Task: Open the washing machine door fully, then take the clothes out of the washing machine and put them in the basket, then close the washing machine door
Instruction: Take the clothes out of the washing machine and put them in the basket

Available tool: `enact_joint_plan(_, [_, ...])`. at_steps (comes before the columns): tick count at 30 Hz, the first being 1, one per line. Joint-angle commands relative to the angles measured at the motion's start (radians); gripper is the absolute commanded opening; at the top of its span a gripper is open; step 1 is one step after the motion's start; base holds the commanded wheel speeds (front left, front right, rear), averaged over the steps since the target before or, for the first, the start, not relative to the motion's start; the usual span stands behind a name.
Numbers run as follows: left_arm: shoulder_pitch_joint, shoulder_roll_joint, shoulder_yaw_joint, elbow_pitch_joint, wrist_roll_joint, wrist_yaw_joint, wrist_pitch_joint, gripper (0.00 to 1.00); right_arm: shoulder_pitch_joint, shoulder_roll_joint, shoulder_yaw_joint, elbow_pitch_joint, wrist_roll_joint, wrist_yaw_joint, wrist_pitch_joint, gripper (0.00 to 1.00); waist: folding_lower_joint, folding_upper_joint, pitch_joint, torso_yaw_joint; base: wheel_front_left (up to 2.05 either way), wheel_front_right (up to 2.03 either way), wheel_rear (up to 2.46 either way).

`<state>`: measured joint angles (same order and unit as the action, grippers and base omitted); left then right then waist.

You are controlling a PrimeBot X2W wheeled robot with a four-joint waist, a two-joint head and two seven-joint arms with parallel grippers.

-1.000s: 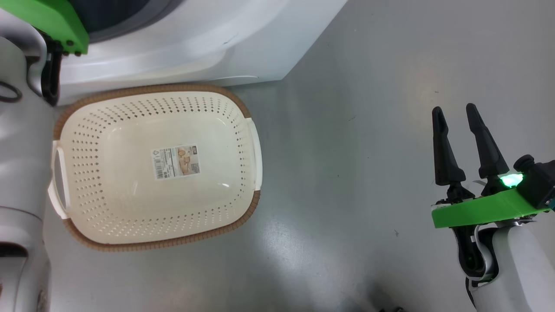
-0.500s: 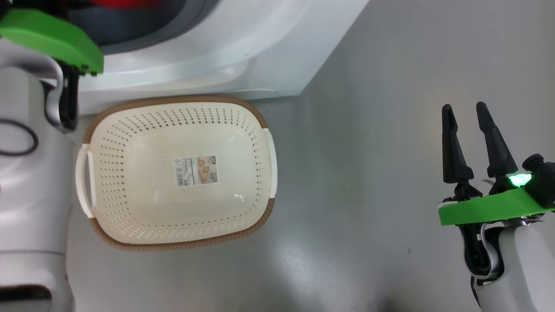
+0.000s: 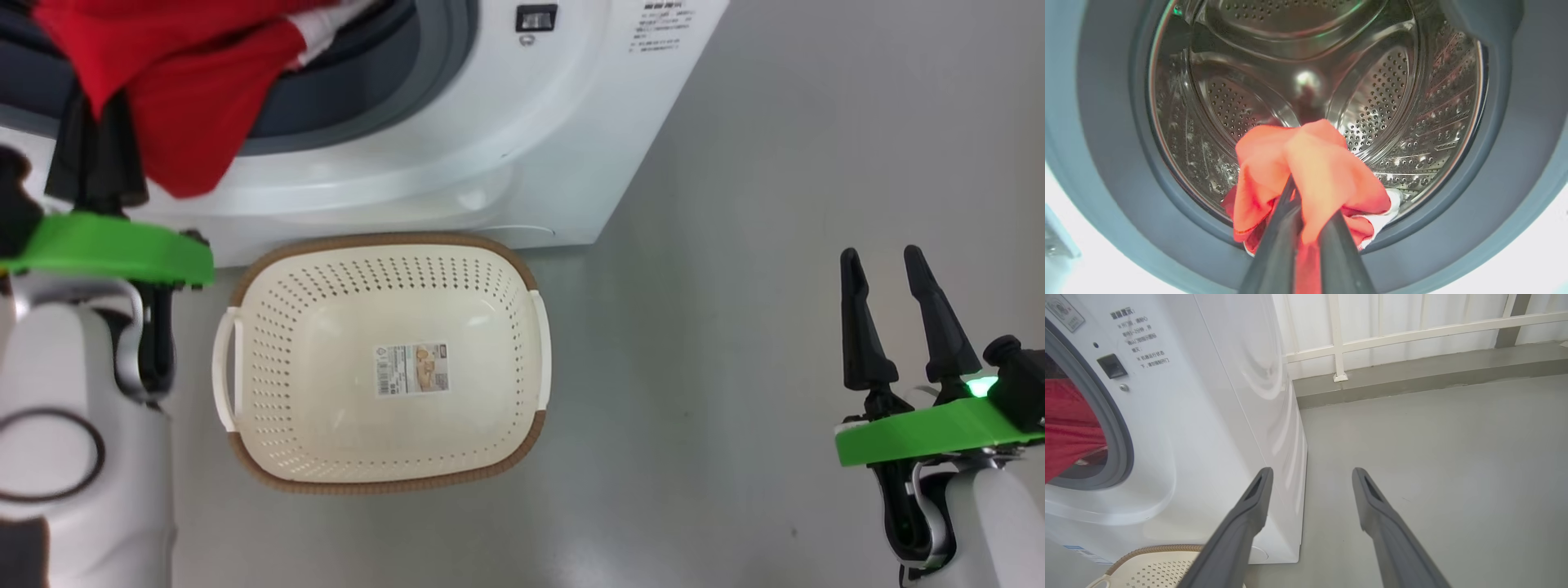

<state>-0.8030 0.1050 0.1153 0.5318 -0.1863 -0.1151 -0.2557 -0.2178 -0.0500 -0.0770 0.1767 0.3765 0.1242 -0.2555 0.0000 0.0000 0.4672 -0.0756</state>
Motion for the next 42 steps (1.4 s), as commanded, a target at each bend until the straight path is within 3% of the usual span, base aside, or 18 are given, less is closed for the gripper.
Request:
enact_joint_plan(1, [0.046,0.026,0.040,-0.067,0.012,-0.006,-0.006,0.00,0.025,0.000,0.015,-0.021,-0.007,0.007,-0.006,1.00,0.0000,0.0000,-0.032,0.022,0.00,0.00,0.00])
enact_joint_plan(12, [0.244,-0.032,0.081,-0.367,0.027,-0.015,-0.006,0.00,0.048,0.000,0.015,-0.018,-0.008,0.007,-0.006,1.00,0.0000,0.0000,-0.062,0.036,0.00,0.00,0.00])
enact_joint_plan(21, [0.376,-0.052,0.056,-0.557,0.020,-0.015,-0.006,0.00,0.061,0.000,0.013,-0.019,-0.006,0.007,-0.006,1.00,0.0000,0.0000,-0.065,0.041,0.00,0.00,0.00])
enact_joint_plan(27, [0.429,-0.054,0.011,-0.519,0.004,-0.015,-0.006,0.00,0.057,0.000,0.021,-0.020,-0.008,0.007,-0.006,1.00,0.0000,0.0000,-0.057,0.039,0.00,0.00,0.00])
enact_joint_plan(42, [0.430,-0.055,-0.112,-0.235,-0.016,-0.007,-0.006,0.00,0.017,0.000,0.032,-0.033,0.012,0.007,-0.006,1.00,0.0000,0.0000,0.044,0.015,0.00,0.00,0.00])
